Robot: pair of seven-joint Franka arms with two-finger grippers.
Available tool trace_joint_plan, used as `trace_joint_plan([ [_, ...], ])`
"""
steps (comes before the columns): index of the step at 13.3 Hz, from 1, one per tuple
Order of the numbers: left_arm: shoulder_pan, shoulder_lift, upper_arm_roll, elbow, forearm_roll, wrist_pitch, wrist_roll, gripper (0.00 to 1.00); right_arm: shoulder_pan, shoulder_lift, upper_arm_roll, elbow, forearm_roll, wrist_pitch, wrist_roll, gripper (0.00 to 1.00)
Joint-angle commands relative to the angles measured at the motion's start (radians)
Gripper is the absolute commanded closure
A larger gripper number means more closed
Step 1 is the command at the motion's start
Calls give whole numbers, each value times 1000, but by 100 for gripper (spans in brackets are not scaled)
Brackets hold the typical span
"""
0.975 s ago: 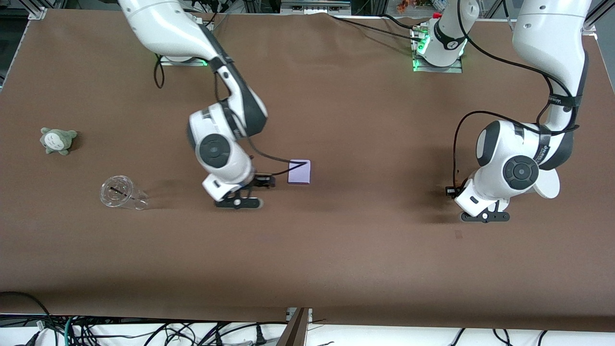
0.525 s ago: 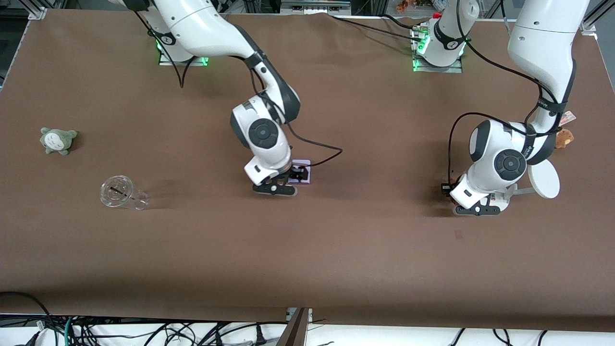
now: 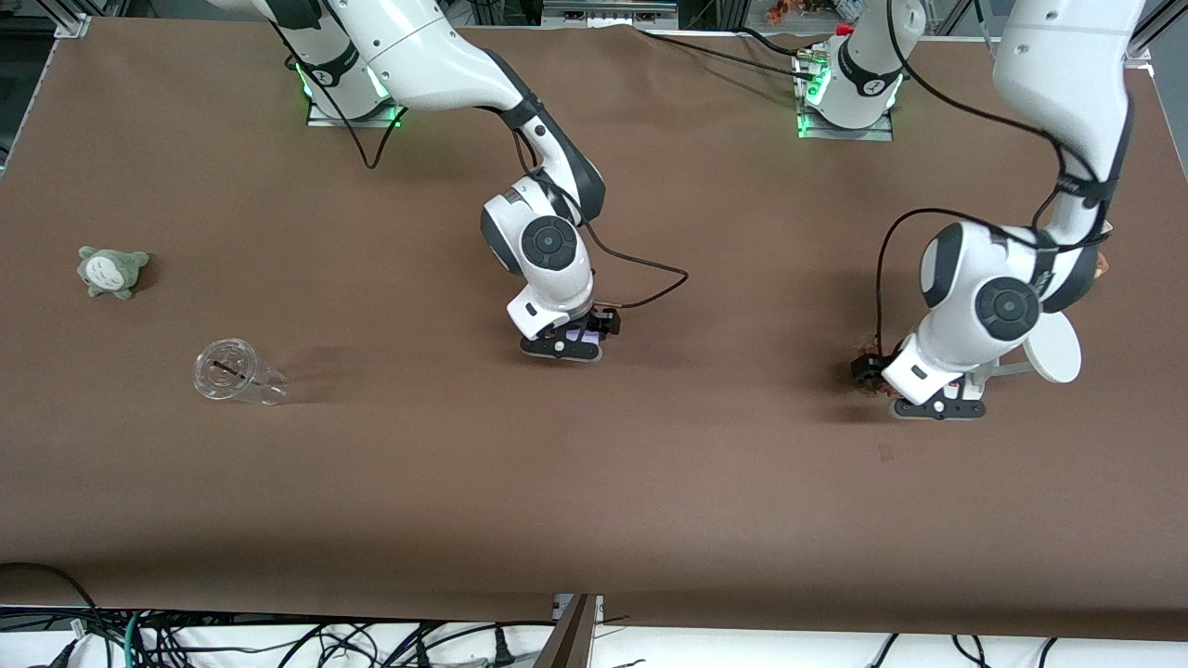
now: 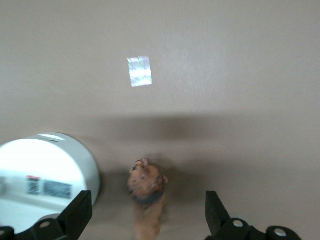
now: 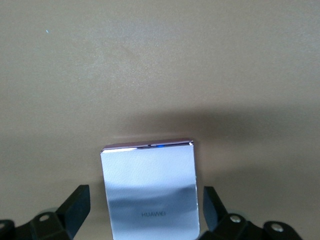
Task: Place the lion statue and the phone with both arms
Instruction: 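Set the lion by the lamp while the right gripper grasps the phone, then lift the phone with the right gripper while the left gripper withdraws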
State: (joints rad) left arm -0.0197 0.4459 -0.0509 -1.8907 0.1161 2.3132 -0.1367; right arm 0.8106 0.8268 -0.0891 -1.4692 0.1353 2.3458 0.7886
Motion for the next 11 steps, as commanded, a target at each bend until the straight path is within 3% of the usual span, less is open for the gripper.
trace_joint_plan([
  [1,15,-111,-10,24,-7,-125,37,0,15,18,-14,15,-5,4,15,0],
  [7,4,-334,-21,157,-12,-550,52,0,16,32,-12,15,-14,6,14,2],
  [8,6,-352,-26,215,-13,-639,52,0,16,34,-12,15,-14,16,9,9],
  [10,7,-368,-26,306,-36,-734,54,0,19,41,-12,15,-16,32,-26,36],
  [11,7,-369,-26,323,-38,-742,57,0,21,41,-12,15,-16,38,-41,40],
])
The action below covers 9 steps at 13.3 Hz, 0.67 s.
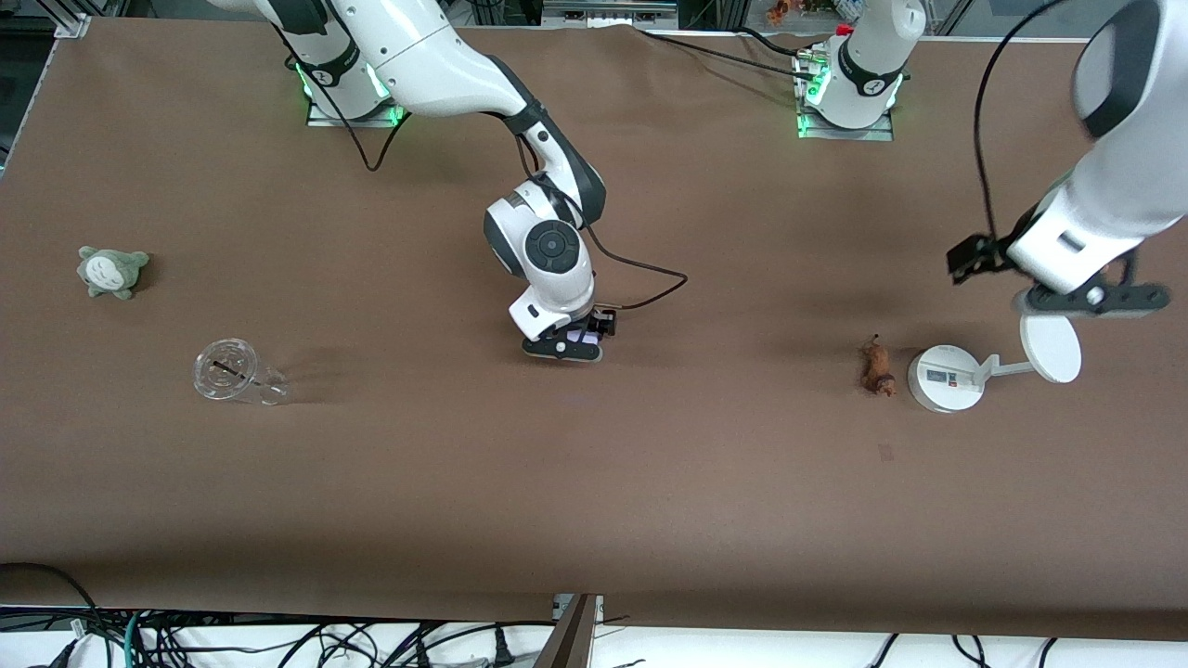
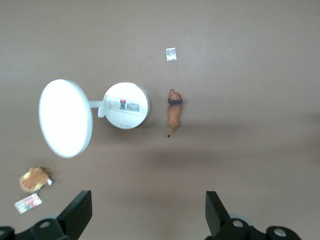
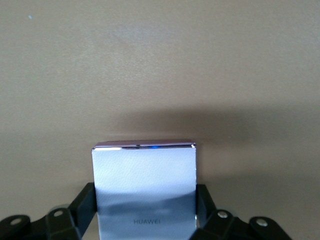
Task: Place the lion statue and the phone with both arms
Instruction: 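Lift the phone with the right gripper while the left gripper withdraws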
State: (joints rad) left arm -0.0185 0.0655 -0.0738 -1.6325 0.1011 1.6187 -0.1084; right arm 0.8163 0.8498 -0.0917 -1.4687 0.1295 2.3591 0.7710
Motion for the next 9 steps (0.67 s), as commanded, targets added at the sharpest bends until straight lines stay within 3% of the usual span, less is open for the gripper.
trace_joint_plan([
  [1,9,14,-1,63,-23,-48,47,0,14,18,-11,16,-14,29,-28,44],
  [2,14,14,0,66,-24,-48,82,0,12,14,-16,19,-14,29,-44,52],
  [3,14,14,2,78,-24,-49,105,0,6,9,-17,30,-18,20,-68,53],
  [5,14,8,14,80,-27,-60,105,0,-17,-6,-34,36,-27,12,-120,53],
  [9,26,-15,-9,60,-78,-47,102,0,-173,-69,-43,36,-16,-141,-395,53],
])
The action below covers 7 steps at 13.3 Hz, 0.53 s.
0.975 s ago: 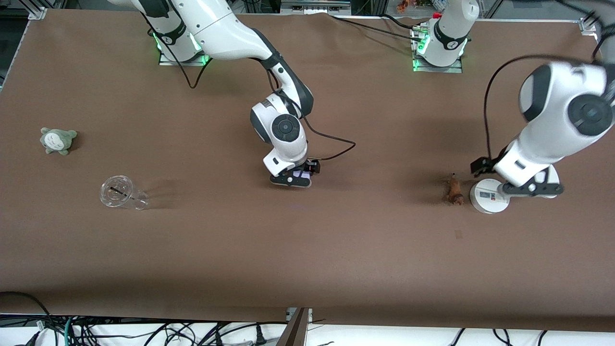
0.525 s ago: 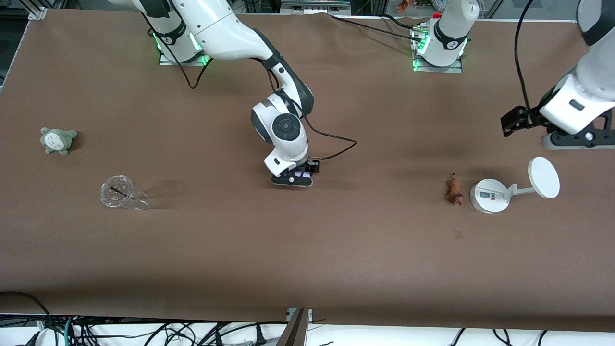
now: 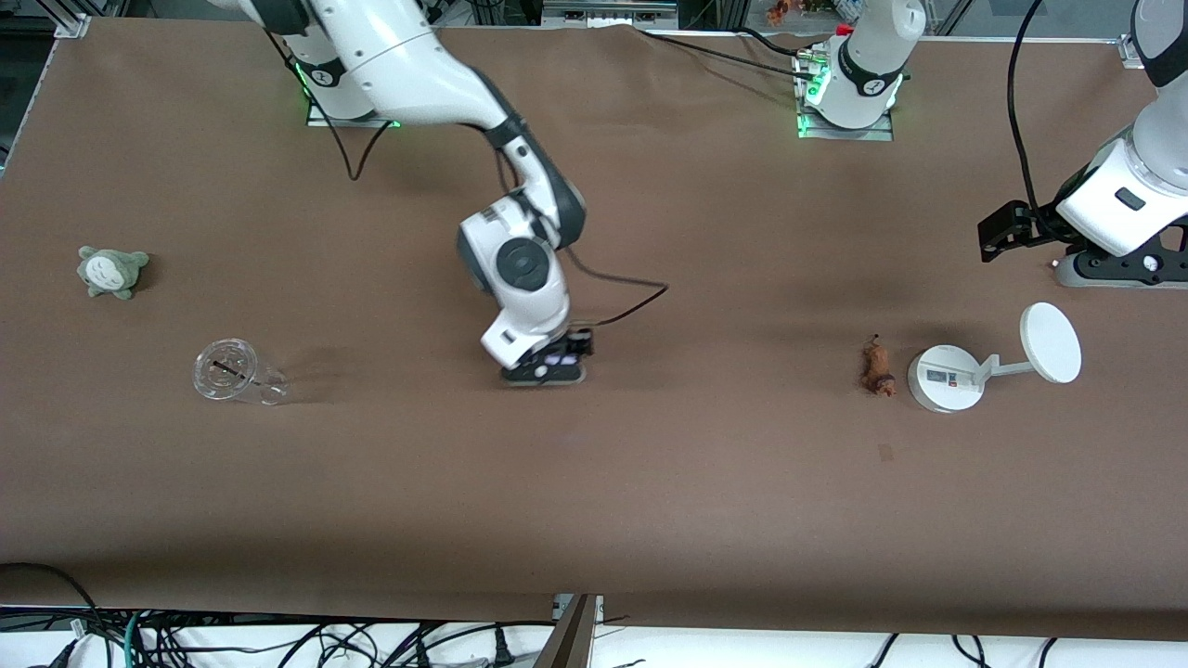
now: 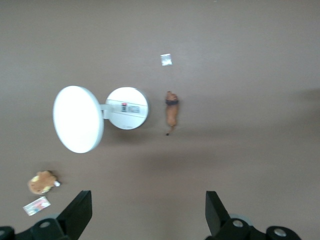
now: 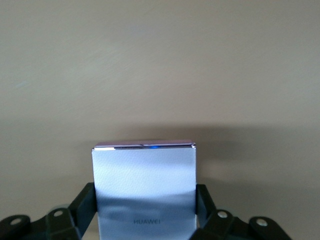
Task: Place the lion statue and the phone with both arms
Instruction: 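Lift the phone with the right gripper while the left gripper withdraws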
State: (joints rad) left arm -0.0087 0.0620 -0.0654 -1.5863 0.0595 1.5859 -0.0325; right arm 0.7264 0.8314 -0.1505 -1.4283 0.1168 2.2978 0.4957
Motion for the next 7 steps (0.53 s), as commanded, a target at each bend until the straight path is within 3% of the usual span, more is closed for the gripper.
trace_joint_plan([
  [1,18,-22,-17,-4,-38,29,25,0,-131,-63,16,-4,-3,-112,-170,53],
  [3,39,-77,-17,-84,-38,54,25,0,-218,-84,16,-8,-5,-167,-268,53],
  [7,42,-80,-19,-86,-24,36,29,0,-340,-87,-29,-18,-8,-250,-461,53],
])
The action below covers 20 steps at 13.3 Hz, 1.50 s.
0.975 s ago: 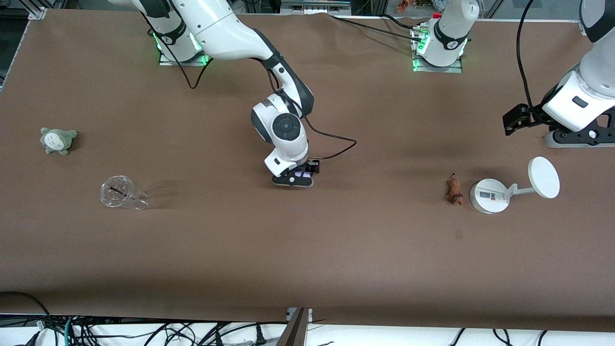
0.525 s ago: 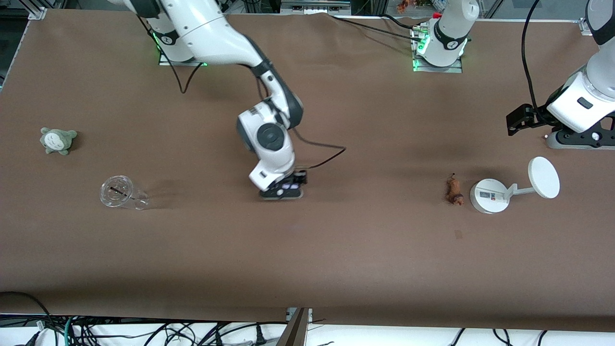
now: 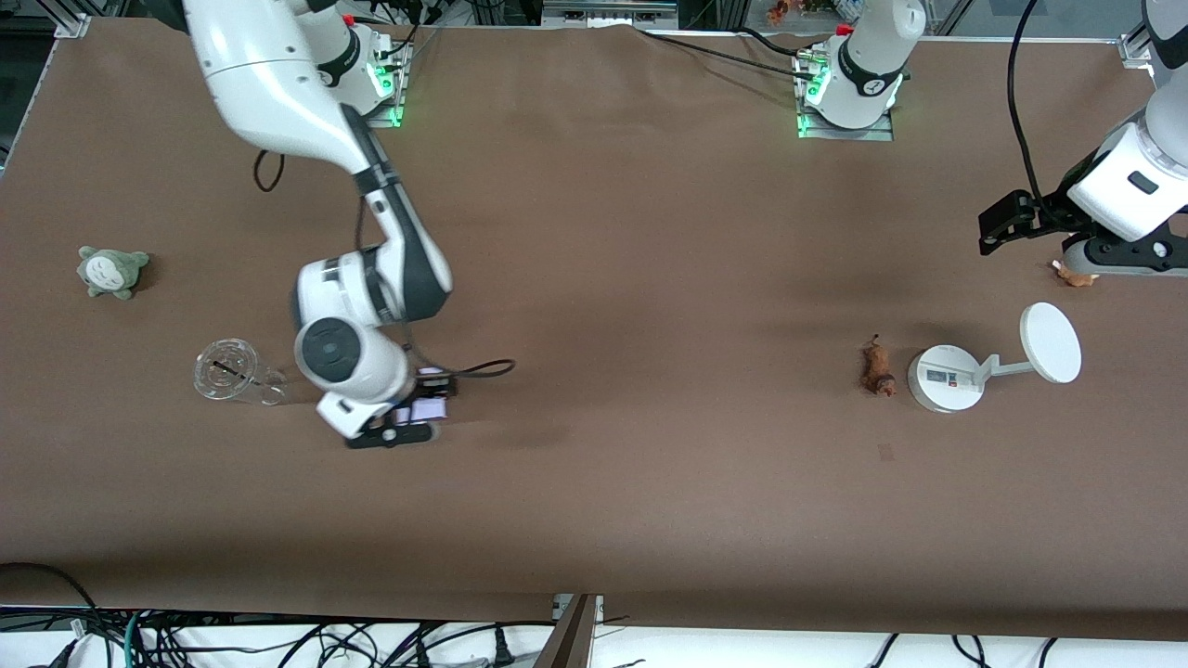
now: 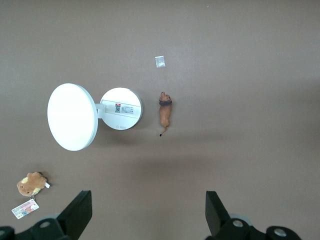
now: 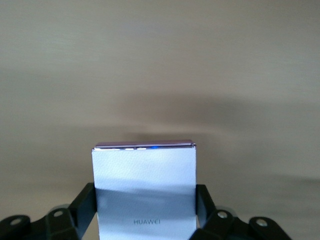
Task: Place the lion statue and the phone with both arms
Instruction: 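Carry the phone to the glass cup and lower it beside the cup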
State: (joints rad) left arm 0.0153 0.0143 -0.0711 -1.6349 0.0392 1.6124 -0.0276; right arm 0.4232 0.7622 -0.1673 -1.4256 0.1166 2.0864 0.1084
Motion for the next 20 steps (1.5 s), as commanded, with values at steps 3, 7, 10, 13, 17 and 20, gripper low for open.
trace_joint_plan([
  [3,12,-27,-15,-17,-2,-22,22,0,-89,-20,-24,-38,-3,-45,-104,53],
  [7,12,-27,-13,-14,-4,-25,23,0,-103,-12,-46,-78,-2,-29,-93,53],
  [10,15,-22,-7,-5,-4,-25,25,0,-109,5,-46,-82,-2,-17,-91,53],
  [13,17,-20,-4,-5,-2,-31,29,0,-110,22,-46,-95,0,15,-90,52],
  [17,15,-20,-12,-5,-2,-31,23,0,-110,29,-46,-102,0,20,-90,45],
  [20,15,-20,-12,-5,-2,-31,23,0,-110,23,-47,-96,-2,9,-91,0],
])
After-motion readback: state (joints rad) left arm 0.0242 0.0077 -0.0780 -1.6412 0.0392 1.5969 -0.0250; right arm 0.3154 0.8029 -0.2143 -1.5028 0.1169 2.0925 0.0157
